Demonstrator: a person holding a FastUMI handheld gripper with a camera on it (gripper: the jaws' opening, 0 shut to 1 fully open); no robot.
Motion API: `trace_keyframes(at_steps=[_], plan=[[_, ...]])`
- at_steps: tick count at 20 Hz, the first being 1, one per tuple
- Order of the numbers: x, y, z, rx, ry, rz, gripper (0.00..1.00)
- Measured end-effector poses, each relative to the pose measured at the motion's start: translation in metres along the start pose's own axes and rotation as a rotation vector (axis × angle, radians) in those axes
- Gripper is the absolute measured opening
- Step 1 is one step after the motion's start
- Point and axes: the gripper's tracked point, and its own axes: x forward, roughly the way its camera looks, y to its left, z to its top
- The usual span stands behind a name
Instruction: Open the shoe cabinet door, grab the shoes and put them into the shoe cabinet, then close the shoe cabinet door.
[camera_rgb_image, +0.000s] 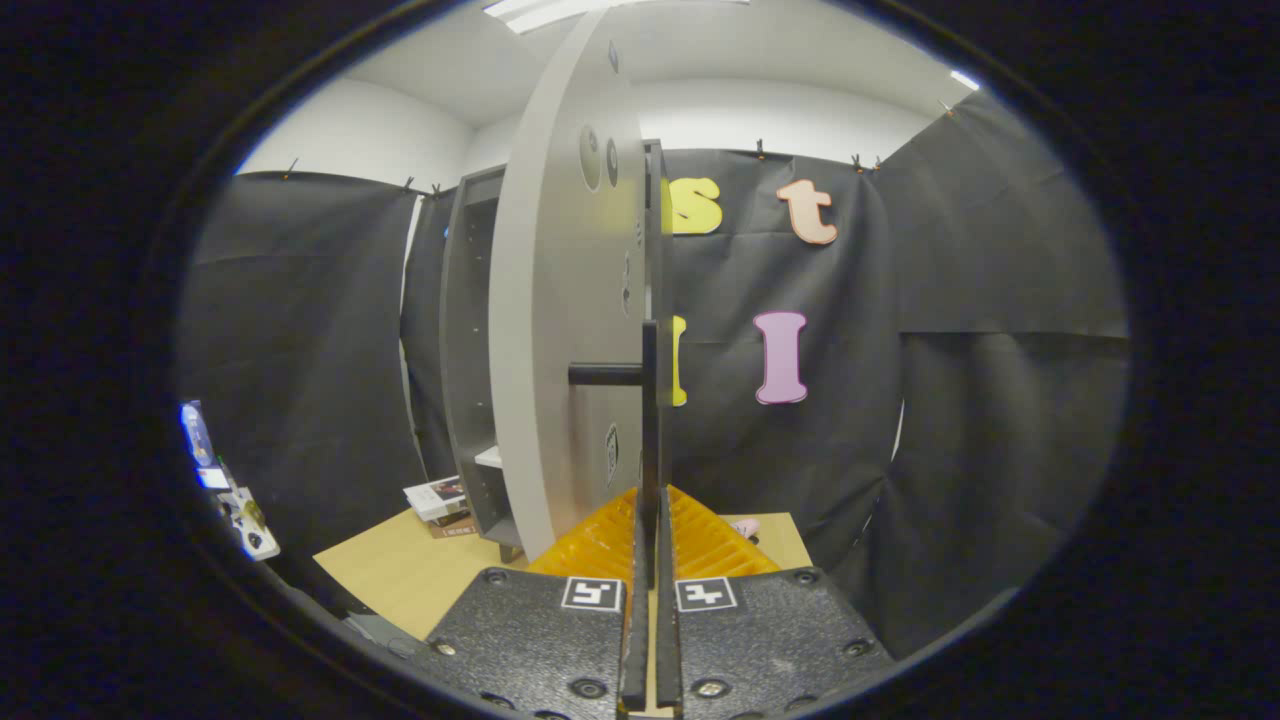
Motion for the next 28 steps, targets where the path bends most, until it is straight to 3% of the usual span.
trace_keyframes(at_steps=[2, 6, 9, 15, 19, 24, 28], plan=[[-0.02, 0.0, -0.011, 0.079, -0.019, -0.022, 0.16], [-0.057, -0.011, -0.037, 0.172, -0.046, -0.055, 0.71], [-0.076, -0.022, -0.067, 0.189, -0.082, -0.083, 1.0], [-0.108, -0.022, -0.113, 0.103, -0.016, -0.143, 1.0], [-0.12, 0.005, -0.136, 0.096, 0.006, -0.199, 1.0], [-0.106, 0.063, -0.194, 0.175, 0.089, -0.23, 1.0], [-0.071, 0.115, -0.242, 0.079, 0.125, -0.205, 1.0]])
